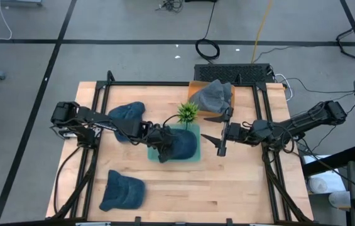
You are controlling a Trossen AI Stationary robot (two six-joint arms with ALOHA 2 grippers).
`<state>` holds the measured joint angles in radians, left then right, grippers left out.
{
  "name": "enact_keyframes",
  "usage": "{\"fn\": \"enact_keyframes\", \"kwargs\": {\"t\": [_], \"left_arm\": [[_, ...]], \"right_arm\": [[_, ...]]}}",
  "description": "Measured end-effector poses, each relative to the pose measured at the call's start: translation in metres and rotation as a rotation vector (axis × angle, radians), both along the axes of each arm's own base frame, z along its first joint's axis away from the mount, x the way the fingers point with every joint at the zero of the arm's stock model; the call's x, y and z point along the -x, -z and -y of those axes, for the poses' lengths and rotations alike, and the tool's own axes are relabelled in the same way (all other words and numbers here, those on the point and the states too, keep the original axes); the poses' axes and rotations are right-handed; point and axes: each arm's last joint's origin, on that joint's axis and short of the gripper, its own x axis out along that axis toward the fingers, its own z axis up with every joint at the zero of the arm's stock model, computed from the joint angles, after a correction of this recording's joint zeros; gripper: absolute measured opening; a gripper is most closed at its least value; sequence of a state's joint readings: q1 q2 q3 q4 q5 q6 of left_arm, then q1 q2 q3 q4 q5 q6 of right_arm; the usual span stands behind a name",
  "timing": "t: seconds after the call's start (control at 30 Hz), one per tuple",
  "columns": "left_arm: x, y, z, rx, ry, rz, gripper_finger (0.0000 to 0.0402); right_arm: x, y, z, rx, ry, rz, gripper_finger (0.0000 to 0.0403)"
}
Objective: Pick & Place hat
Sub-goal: Put the bottom right blue cap into the green bin
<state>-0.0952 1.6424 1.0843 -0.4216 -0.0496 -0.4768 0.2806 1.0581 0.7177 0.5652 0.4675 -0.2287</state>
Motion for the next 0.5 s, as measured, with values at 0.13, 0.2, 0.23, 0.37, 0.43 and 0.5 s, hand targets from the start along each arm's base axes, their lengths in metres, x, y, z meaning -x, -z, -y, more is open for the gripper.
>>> {"fn": "enact_keyframes", "kwargs": {"t": [0.13, 0.2, 0.23, 0.37, 0.43, 0.5], "left_arm": [[0.001, -0.003, 0.000, 0.026, -0.024, 0.006, 0.0089], [0.001, -0.003, 0.000, 0.027, -0.025, 0.011, 0.0125], [0.001, -0.003, 0.000, 0.026, -0.026, 0.006, 0.0143], [0.003, -0.007, -0.003, 0.022, -0.035, 0.012, 0.0208], [0.005, -0.009, -0.006, 0.019, -0.042, 0.004, 0.0236], [0.008, -0.014, -0.010, 0.025, -0.050, 0.011, 0.0264]], "right_arm": [[0.000, 0.000, 0.000, 0.000, 0.000, 0.000, 0.0274], [0.000, 0.000, 0.000, -0.001, -0.001, 0.001, 0.0274], [0.000, 0.000, 0.000, -0.004, -0.001, 0.001, 0.0274], [0.000, 0.000, 0.000, -0.005, -0.002, 0.001, 0.0274], [0.000, 0.000, 0.000, -0.005, -0.002, 0.001, 0.0274], [0.000, 0.000, 0.000, -0.004, -0.002, 0.001, 0.0274]]}}
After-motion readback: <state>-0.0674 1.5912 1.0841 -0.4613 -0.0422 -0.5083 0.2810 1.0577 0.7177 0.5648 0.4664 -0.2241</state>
